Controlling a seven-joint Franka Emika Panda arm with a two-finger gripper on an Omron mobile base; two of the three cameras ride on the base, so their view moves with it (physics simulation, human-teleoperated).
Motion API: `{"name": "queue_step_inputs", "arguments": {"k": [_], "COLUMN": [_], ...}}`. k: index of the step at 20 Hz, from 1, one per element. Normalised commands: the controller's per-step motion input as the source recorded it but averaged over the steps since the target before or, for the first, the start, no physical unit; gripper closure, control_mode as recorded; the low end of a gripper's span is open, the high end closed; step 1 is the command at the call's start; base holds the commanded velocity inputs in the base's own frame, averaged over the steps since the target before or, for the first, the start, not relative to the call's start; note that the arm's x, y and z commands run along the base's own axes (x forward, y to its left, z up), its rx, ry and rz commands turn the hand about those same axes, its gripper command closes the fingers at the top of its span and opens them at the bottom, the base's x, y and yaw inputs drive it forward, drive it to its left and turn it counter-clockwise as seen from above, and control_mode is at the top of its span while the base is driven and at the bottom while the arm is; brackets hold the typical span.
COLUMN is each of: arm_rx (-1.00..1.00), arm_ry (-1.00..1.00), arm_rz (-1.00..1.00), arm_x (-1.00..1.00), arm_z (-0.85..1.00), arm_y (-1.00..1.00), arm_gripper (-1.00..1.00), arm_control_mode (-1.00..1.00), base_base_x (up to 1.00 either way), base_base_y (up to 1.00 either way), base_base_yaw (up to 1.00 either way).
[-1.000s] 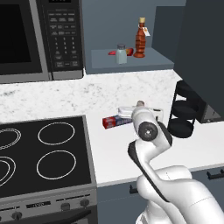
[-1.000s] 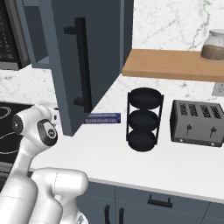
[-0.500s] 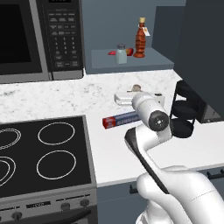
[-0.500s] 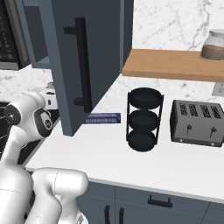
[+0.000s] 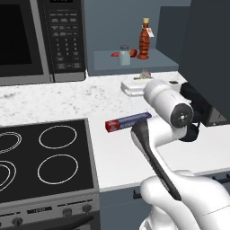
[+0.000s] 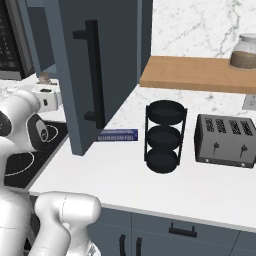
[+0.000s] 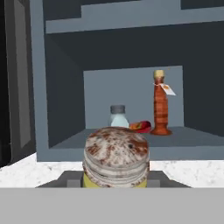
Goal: Put the shaker and condiment bottle from the counter next to their counterparts in the cabinet.
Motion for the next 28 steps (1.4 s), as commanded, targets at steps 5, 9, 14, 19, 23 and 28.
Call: {"name": "queue_step_inputs", "arguments": {"k": [5, 9, 14, 19, 23, 28], "arm_rx": [0.01, 0.00, -0.03, 0.00, 0.00, 0.00], "arm_ry": [-0.01, 0.03, 0.11, 0.01, 0.00, 0.00], "arm_rz": [0.00, 0.00, 0.00, 0.00, 0.00, 0.00], "arm_x": [-0.34, 0.00, 0.26, 0.08, 0.00, 0.00], "arm_z": [0.63, 0.31, 0.08, 0.44, 0.08, -0.01], "arm_y": [0.00, 0.01, 0.05, -0.19, -0.21, -0.19], "arm_gripper": [1.00, 1.00, 1.00, 1.00, 1.00, 1.00], "arm_control_mode": [-1.00, -1.00, -1.00, -1.00, -1.00, -1.00], "base_base_x": [0.00, 0.00, 0.00, 0.00, 0.00, 0.00], "base_base_y": [0.00, 0.00, 0.00, 0.00, 0.00, 0.00], "base_base_yaw": [0.00, 0.00, 0.00, 0.00, 0.00, 0.00]}}
